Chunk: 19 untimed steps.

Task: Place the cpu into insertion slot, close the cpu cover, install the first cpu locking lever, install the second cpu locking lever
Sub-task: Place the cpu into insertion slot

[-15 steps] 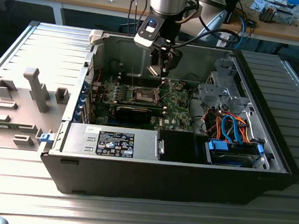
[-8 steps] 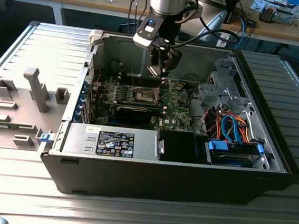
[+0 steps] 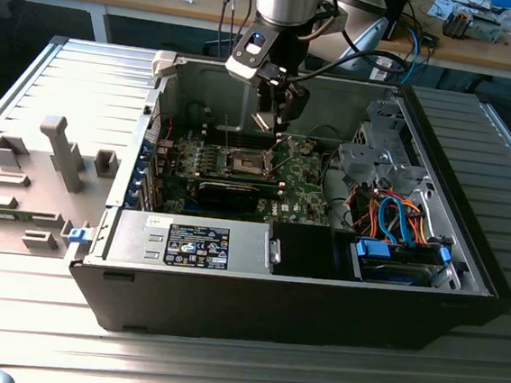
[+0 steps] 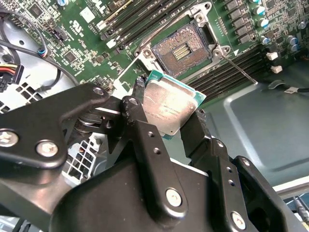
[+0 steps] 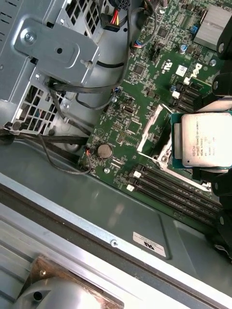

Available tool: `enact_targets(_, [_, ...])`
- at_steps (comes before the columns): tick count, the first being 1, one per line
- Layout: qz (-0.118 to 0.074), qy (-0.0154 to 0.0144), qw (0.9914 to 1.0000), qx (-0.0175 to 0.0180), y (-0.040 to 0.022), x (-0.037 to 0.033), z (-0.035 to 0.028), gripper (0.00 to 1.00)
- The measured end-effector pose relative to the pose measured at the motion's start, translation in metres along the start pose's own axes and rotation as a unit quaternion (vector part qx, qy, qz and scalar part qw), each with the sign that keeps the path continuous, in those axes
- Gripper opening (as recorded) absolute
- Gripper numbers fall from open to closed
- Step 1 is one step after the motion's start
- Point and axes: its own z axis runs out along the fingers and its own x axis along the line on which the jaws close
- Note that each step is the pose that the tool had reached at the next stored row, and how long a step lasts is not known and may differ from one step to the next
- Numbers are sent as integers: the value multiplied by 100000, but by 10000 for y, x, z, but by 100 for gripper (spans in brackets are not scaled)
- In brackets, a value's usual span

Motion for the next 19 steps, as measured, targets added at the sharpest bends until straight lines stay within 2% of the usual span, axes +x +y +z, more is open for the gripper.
enact_targets(9, [2424,-243,99970,-15,0,0,4,54])
enact_targets(19, [5029,-555,99872,-3,-1,0,9,54])
